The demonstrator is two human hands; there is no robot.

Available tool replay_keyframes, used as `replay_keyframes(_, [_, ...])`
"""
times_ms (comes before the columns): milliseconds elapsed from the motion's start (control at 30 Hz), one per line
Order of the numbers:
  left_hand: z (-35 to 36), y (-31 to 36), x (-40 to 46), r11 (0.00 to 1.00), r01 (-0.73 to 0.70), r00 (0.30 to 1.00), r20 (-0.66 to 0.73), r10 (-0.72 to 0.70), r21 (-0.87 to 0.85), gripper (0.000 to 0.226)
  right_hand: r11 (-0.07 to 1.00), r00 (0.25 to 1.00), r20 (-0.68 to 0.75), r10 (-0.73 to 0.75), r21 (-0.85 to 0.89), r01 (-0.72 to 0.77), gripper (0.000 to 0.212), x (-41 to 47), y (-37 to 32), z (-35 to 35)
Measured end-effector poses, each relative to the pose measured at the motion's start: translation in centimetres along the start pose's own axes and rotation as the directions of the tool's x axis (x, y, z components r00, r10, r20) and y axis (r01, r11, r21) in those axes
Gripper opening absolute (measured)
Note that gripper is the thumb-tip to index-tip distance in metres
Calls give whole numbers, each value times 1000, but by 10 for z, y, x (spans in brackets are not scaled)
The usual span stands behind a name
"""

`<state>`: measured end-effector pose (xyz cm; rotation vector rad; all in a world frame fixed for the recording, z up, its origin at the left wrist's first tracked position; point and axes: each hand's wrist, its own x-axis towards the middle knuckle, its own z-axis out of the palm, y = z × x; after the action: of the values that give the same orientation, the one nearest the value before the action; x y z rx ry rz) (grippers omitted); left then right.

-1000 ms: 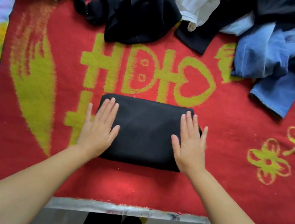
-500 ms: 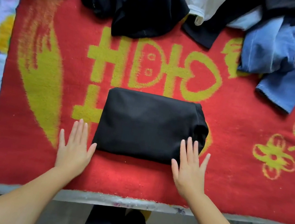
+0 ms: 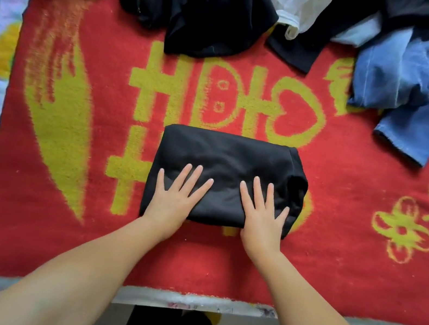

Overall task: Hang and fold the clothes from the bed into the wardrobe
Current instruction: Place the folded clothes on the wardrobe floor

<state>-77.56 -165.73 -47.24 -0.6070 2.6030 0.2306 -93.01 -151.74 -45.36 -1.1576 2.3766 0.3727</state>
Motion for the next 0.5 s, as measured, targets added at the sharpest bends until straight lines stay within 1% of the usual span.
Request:
replay_keyframes(100, [-25,-3,1,996,1,996,90,7,-88,94,997,997,77,-19,70,14,87,2,3,-27])
replay_keyframes(167, [-50,-7,2,990,26,994,112,-10,-140,91,994,995,92,-28,110,18,80,4,4,-52])
replay_keyframes(267, [-87,-14,-5,988,44,997,66,-35,-147,90,988,997,59,-49,147,39,77,-2,3,-89])
replay_keyframes(333, [-102,-17,-17,990,67,998,27,-64,-126,90,988,995,42,-87,133,81,80,-10,0,-109])
replay_keyframes(400, [-117,-17,-55,985,130,991,-30,-134,-113,89,983,985,3,-172,72,171,84,-36,-9,-133])
replay_keyframes(467, [-119,-18,-76,983,146,988,-38,-151,-109,87,977,977,17,-214,22,214,84,-46,-18,-141])
replay_keyframes(500, [-119,-17,-96,978,178,981,-59,-185,-112,87,969,969,9,-246,-6,246,83,-58,-25,-145])
